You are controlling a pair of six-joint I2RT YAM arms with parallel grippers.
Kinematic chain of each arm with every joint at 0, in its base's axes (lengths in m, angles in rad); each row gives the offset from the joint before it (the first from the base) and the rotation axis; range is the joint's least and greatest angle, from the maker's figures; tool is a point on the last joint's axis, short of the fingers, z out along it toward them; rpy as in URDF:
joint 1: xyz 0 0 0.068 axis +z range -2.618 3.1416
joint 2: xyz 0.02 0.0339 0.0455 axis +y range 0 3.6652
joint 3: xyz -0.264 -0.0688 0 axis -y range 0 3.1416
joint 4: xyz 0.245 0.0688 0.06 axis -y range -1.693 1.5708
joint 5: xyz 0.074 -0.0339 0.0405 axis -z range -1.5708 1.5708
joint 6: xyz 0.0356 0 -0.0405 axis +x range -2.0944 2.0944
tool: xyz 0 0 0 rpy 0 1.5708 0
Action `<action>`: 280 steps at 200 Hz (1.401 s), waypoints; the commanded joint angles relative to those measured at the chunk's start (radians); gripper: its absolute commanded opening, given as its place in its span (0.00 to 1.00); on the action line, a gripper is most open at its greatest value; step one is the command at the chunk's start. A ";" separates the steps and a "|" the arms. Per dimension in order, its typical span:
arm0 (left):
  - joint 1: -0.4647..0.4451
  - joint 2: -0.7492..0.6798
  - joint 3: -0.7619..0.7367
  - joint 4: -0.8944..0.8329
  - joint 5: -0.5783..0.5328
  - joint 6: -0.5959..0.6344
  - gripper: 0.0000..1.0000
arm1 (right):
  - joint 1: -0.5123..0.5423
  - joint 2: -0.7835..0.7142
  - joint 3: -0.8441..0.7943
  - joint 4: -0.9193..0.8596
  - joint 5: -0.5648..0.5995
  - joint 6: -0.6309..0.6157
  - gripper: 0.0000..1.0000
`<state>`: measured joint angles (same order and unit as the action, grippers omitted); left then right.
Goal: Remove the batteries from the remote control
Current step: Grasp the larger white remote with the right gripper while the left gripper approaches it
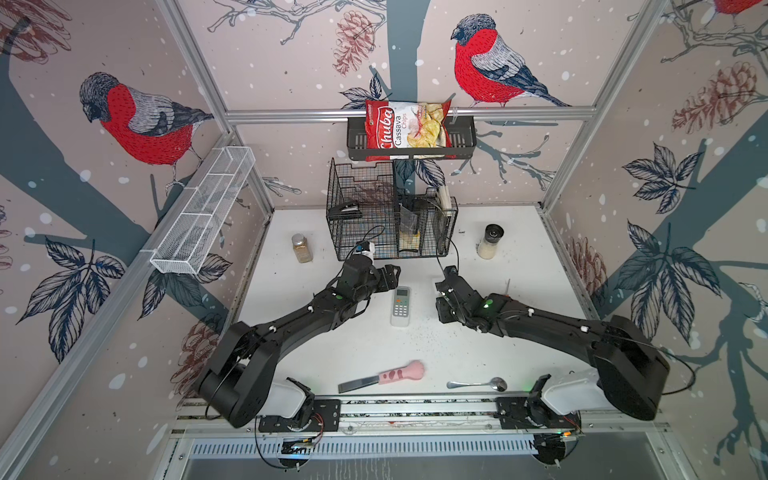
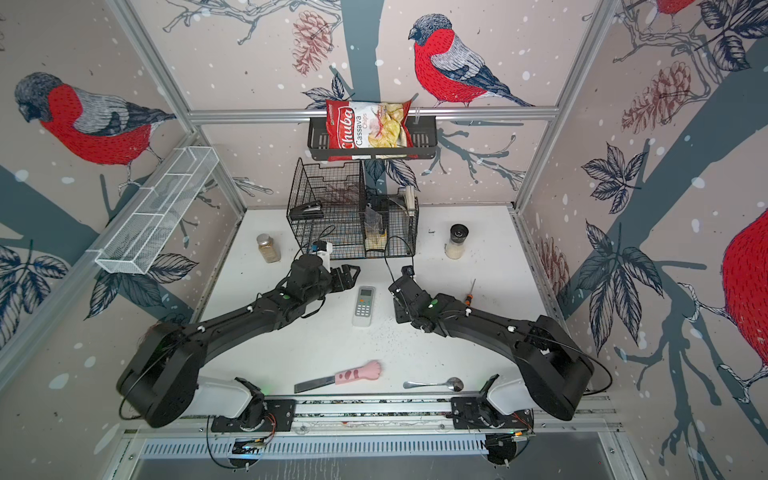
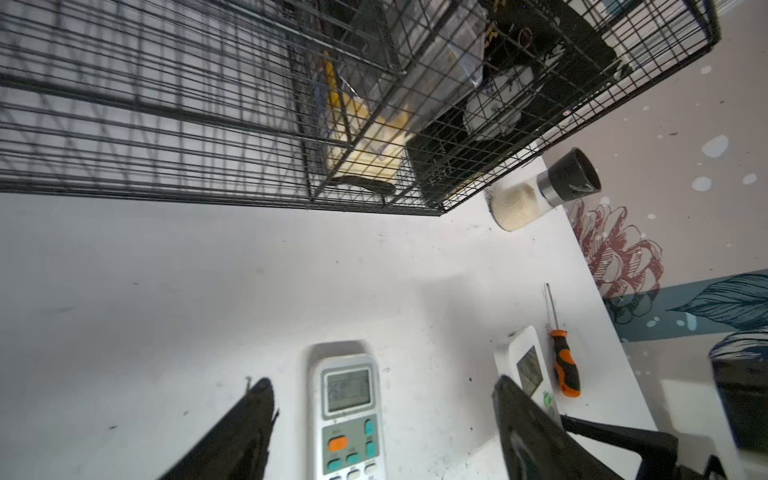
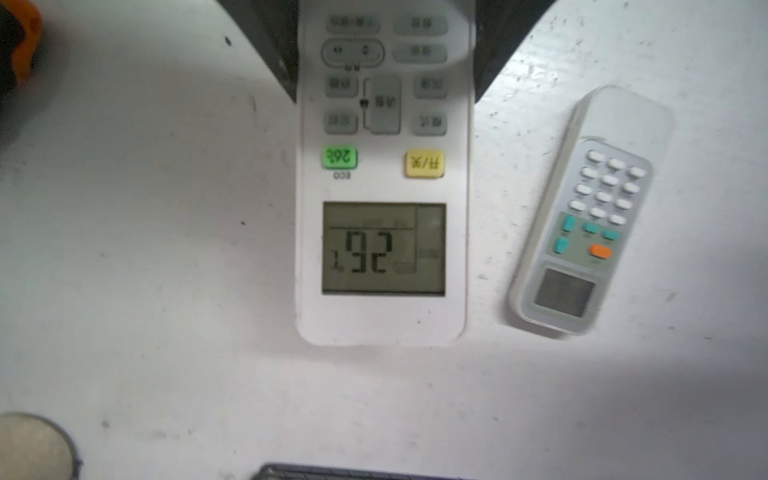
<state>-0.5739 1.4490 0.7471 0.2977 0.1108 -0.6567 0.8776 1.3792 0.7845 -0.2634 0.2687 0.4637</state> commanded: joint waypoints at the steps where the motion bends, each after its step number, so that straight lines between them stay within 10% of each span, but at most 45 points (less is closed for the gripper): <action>1: -0.021 0.048 0.025 0.155 0.089 -0.052 0.81 | 0.010 -0.033 0.001 0.053 -0.027 -0.088 0.33; 280: -0.092 0.251 0.044 0.522 0.278 -0.249 0.38 | 0.033 0.024 0.097 0.136 -0.003 -0.173 0.32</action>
<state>-0.6640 1.6928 0.7895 0.7242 0.3618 -0.8810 0.9089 1.3945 0.8696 -0.1730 0.2569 0.3103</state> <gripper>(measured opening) 0.417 0.547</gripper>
